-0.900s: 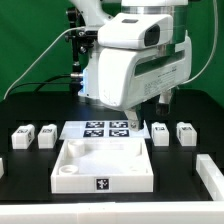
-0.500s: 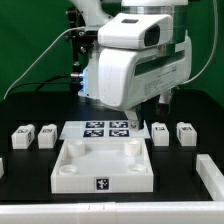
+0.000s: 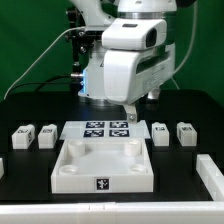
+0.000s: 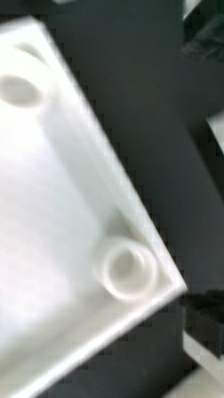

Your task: Assemble one leg

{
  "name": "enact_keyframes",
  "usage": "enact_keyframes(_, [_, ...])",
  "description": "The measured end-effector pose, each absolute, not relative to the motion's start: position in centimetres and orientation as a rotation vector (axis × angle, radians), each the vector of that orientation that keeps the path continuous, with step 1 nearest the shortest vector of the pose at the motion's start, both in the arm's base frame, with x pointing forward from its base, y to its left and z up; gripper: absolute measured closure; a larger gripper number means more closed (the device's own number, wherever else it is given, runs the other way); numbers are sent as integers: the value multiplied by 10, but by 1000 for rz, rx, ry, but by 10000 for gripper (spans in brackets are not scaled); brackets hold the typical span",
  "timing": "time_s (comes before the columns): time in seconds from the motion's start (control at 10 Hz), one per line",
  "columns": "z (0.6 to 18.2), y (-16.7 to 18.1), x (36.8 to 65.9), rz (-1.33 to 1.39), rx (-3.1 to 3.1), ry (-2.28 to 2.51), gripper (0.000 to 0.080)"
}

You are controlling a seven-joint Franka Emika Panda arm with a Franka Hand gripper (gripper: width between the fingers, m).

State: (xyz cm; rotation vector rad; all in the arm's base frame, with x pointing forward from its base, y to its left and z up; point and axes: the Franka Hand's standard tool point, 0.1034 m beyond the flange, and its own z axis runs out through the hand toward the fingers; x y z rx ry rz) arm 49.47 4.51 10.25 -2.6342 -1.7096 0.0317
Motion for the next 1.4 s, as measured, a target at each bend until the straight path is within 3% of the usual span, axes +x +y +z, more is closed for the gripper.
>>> enact_keyframes(0.2, [89,31,471,2,-2439,-1987,150])
enact_keyframes(0.7, [84,26,472,-22,-2245,-2227,150])
enact_keyframes(1.0, [47,3,422,-32,-2244,-2209,150])
enact_keyframes(1.4, [8,-17,416,-69,-2249,-2193,150])
